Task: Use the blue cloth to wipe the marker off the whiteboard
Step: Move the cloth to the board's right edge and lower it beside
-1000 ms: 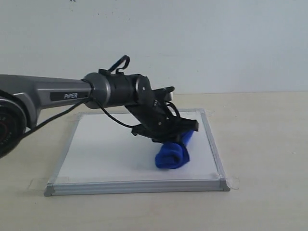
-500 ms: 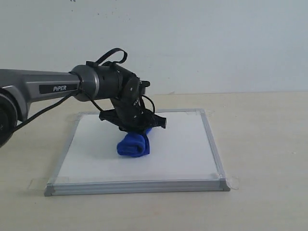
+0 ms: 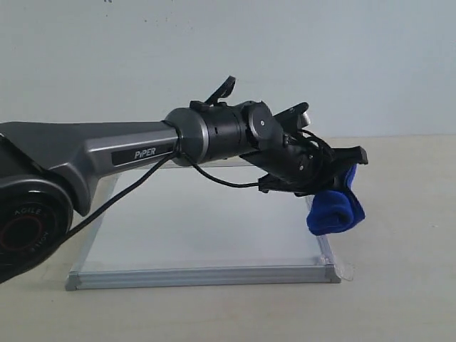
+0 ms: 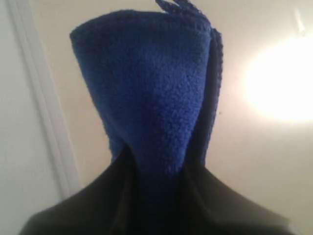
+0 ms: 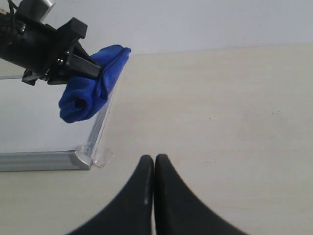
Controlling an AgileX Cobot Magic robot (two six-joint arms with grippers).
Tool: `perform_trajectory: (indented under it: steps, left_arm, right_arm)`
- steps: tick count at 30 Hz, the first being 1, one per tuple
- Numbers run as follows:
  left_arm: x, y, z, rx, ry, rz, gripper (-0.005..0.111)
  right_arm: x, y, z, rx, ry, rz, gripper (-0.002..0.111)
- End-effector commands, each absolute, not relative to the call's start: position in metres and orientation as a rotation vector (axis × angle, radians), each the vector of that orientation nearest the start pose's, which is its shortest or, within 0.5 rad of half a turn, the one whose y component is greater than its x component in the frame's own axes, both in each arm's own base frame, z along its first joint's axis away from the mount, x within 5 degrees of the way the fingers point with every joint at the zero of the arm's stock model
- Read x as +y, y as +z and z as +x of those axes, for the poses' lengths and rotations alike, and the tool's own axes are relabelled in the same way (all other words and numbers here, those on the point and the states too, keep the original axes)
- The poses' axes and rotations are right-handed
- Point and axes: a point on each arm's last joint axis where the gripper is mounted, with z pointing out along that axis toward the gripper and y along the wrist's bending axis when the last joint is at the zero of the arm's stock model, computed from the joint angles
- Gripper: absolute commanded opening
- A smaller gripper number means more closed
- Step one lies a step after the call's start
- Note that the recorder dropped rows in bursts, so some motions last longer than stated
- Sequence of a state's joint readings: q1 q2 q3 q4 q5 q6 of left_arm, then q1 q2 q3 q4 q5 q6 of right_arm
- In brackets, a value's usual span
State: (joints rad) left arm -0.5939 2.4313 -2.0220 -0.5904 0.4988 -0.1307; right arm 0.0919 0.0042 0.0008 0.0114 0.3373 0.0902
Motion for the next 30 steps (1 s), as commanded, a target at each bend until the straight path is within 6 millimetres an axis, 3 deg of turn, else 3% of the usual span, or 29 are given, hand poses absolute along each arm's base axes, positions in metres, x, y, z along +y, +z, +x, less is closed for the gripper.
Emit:
perform_trajectory:
  steps: [1, 5, 14, 24, 30]
  left_arm:
    - [-0.332, 0.155, 0.45, 2.384, -1.066, -0.195, 0.004]
    - [-0.332, 0.144, 0.455, 2.352, -1.078, -0.272, 0.004]
    - [-0.349, 0.142, 0.446, 2.322, -1.1, -0.282, 0.004]
    - [-0.349, 0.112, 0.445, 2.399, -1.097, -0.353, 0.004]
    - [-0.349, 0.109, 0.445, 2.403, -1.093, -0.358, 0.004]
  right_arm:
    - [0.005, 0.183, 0.054, 1.816, 0.14, 0.008, 0.0]
    - [0.005, 0.183, 0.054, 1.816, 0.14, 0.008, 0.0]
    - [0.005, 0.183, 0.054, 1.816, 0.14, 0.008, 0.0]
    - [0.005, 0.183, 0.054, 1.816, 0.14, 0.008, 0.0]
    - [0.005, 0.183, 0.054, 1.816, 0.14, 0.008, 0.0]
